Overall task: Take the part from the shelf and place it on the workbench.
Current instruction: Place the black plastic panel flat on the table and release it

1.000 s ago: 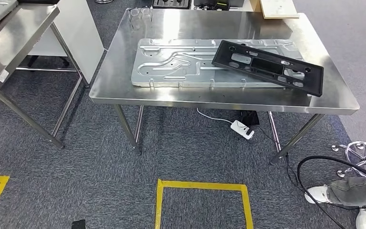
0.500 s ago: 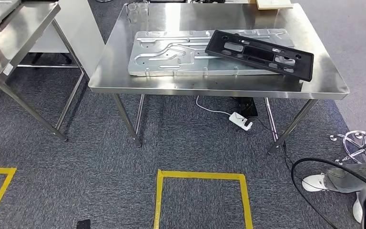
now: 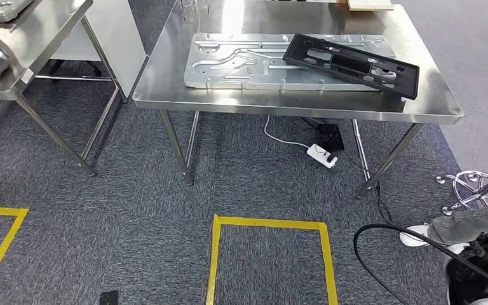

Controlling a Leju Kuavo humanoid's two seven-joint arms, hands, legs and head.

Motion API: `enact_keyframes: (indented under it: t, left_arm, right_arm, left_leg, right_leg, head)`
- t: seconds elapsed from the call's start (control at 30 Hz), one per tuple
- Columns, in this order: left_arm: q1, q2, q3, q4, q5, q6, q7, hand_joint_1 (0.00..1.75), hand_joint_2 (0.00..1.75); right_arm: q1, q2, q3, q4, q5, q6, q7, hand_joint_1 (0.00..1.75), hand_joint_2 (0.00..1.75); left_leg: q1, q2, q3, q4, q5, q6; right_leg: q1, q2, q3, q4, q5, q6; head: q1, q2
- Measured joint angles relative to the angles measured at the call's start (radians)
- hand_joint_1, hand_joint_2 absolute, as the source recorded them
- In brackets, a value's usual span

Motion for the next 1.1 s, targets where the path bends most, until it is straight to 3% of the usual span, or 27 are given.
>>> enact_keyframes:
  t: [0.07,0.17,0.23,0.3,0.33,0.37,0.43,0.5,0.53,0.57,0.67,0.73,0.8,0.83,0.87,0.9,0.93,1.0,1.03,1.1]
  left_arm:
    - [0.0,0.0,0.0,0.0,0.0,0.001,0.0,0.0,0.0]
    - [0.001,0.001,0.0,0.0,-0.002,0.002,0.001,0.0,0.0]
    - [0.001,0.002,0.0,0.0,-0.005,0.002,0.001,0.0,0.0]
    - [0.001,0.001,0.0,0.0,-0.007,0.002,0.001,0.0,0.0]
    - [0.001,0.001,0.0,0.0,-0.007,0.003,0.001,0.0,0.0]
    - [0.001,0.001,0.0,0.0,-0.007,0.003,0.001,0.0,0.0]
    - [0.0,0.0,0.0,0.0,-0.007,0.003,0.001,0.0,0.0]
    - [-0.004,0.001,0.0,0.0,-0.006,0.004,0.001,0.0,0.0]
    - [-0.006,0.002,0.0,0.0,-0.006,0.004,0.001,0.0,0.0]
    - [-0.008,0.002,0.0,0.0,-0.005,0.005,0.001,0.0,0.0]
    - [-0.006,0.001,0.0,0.0,0.0,0.006,0.001,0.0,0.0]
    - [-0.004,0.0,0.0,0.0,0.002,0.007,0.0,0.0,0.0]
    - [-0.003,-0.001,0.0,0.0,0.003,0.008,0.0,0.0,0.0]
    - [-0.003,-0.001,0.0,0.0,0.003,0.008,0.0,0.0,0.0]
    - [-0.002,-0.001,0.0,0.0,0.003,0.009,0.0,0.0,0.0]
    - [-0.002,-0.001,0.0,0.0,0.003,0.009,0.001,0.0,0.0]
    - [-0.002,-0.001,0.0,0.0,0.002,0.009,0.001,0.0,0.0]
    - [-0.001,-0.001,0.0,0.0,0.001,0.01,0.001,0.0,0.0]
    - [-0.001,-0.002,0.0,0.0,0.0,0.01,0.001,0.0,0.0]
    - [-0.002,-0.002,0.0,0.0,-0.002,0.01,0.001,0.0,0.0]
  right_arm:
    - [-0.003,0.003,0.011,0.005,0.0,0.0,-0.001,0.0,0.0]
    - [-0.007,0.011,0.03,0.013,0.006,0.0,0.0,0.0,0.0]
    - [-0.013,0.017,0.049,0.019,0.024,0.001,0.0,0.0,0.0]
    - [-0.017,0.021,0.069,0.024,0.045,0.001,0.001,0.0,0.0]
    - [-0.017,0.022,0.079,0.027,0.053,0.001,0.001,0.0,0.0]
    - [-0.018,0.024,0.088,0.029,0.058,0.001,0.001,0.0,0.0]
    - [-0.02,0.028,0.107,0.034,0.066,0.001,0.001,0.0,0.0]
    - [-0.024,0.031,0.121,0.038,0.072,0.001,-0.001,0.0,0.0]
    - [-0.027,0.032,0.128,0.039,0.075,0.001,-0.002,0.0,0.0]
    - [-0.029,0.033,0.135,0.04,0.077,0.001,-0.003,0.0,0.0]
    - [-0.033,0.037,0.159,0.045,0.088,0.001,-0.009,0.0,0.0]
    - [-0.036,0.037,0.178,0.047,0.099,0.0,-0.01,0.0,0.0]
    - [-0.04,0.037,0.199,0.05,0.113,0.0,-0.004,0.0,0.0]
    - [-0.042,0.037,0.212,0.051,0.118,0.0,0.001,0.0,0.0]
    - [-0.045,0.037,0.226,0.054,0.122,0.0,0.004,0.0,0.0]
    - [-0.049,0.037,0.239,0.056,0.125,0.0,0.006,0.0,0.0]
    - [-0.054,0.037,0.252,0.059,0.127,0.0,0.007,0.0,0.0]
    - [-0.072,0.037,0.277,0.065,0.134,0.0,0.01,0.0,0.0]
    - [-0.082,0.037,0.29,0.068,0.138,0.0,0.011,0.0,0.0]
    - [-0.095,0.037,0.315,0.075,0.144,0.0,0.011,0.0,0.0]
  left_leg:
    - [-0.003,-0.001,-0.015,0.015,0.007,-0.011]
    - [-0.002,-0.003,-0.033,0.029,0.005,-0.028]
    - [0.002,-0.004,-0.063,0.095,-0.055,-0.039]
    - [0.004,-0.004,-0.104,0.218,-0.14,-0.048]
    - [0.005,-0.004,-0.115,0.268,-0.164,-0.05]
    - [0.005,-0.004,-0.111,0.289,-0.167,-0.049]
    - [0.003,-0.004,-0.045,0.228,-0.126,-0.042]
    - [-0.003,-0.005,0.06,0.088,-0.097,-0.026]
    - [-0.007,-0.006,0.095,0.032,-0.097,-0.019]
    - [-0.011,-0.006,0.114,-0.003,-0.101,-0.013]
    - [-0.011,-0.005,0.111,-0.031,-0.083,0.001]
    - [-0.005,0.0,0.104,-0.046,-0.058,0.014]
    - [-0.005,0.002,0.084,-0.046,-0.04,0.021]
    - [-0.006,0.003,0.071,-0.045,-0.032,0.021]
    - [-0.006,0.003,0.059,-0.042,-0.025,0.02]
    - [-0.005,0.003,0.047,-0.038,-0.018,0.017]
    - [-0.004,0.003,0.035,-0.031,-0.013,0.014]
    - [-0.003,0.002,0.011,-0.01,-0.01,0.006]
    - [-0.004,0.002,0.001,0.002,-0.009,0.0]
    - [-0.005,0.002,-0.014,0.016,-0.003,-0.013]
  right_leg:
    - [0.004,0.002,0.021,-0.046,-0.007,-0.007]
    - [0.002,0.002,0.001,-0.047,0.009,-0.028]
    - [0.0,0.0,-0.018,-0.049,0.026,-0.042]
    - [0.001,0.0,-0.044,-0.049,0.044,-0.048]
    - [0.003,0.0,-0.057,-0.048,0.053,-0.048]
    - [0.004,0.0,-0.07,-0.048,0.063,-0.048]
    - [0.007,0.001,-0.091,-0.047,0.08,-0.047]
    - [0.009,0.001,-0.104,-0.047,0.095,-0.042]
    - [0.009,0.0,-0.107,-0.048,0.102,-0.037]
    - [0.008,-0.002,-0.109,-0.049,0.11,-0.031]
    - [0.006,-0.004,-0.111,-0.057,0.124,-0.012]
    - [0.007,-0.002,-0.127,-0.013,0.073,-0.005]
    - [0.006,-0.001,-0.161,0.103,-0.022,-0.001]
    - [0.005,-0.001,-0.174,0.162,-0.053,0.003]
    - [0.004,-0.001,-0.175,0.198,-0.062,0.006]
    - [0.003,-0.001,-0.157,0.198,-0.051,0.009]
    - [0.001,-0.001,-0.119,0.16,-0.029,0.011]
    - [-0.001,-0.001,-0.023,0.029,-0.001,0.012]
    - [0.001,0.0,0.008,-0.02,0.001,0.009]
    - [0.006,0.002,0.019,-0.053,-0.006,-0.002]
  head:
    - [-0.001,0.0]
    - [-0.001,0.0]
    - [-0.004,0.0]
    - [-0.006,0.0]
    - [-0.006,0.0]
    - [-0.006,0.0]
    - [-0.006,0.0]
    - [-0.006,0.0]
    - [-0.006,0.0]
    - [-0.006,0.0]
    - [-0.007,0.0]
    - [-0.006,0.0]
    - [-0.005,0.0]
    - [-0.005,0.0]
    - [-0.005,0.0]
    - [-0.005,0.0]
    - [-0.005,0.0]
    - [-0.005,0.0]
    - [-0.005,0.0]
    - [-0.006,0.0]
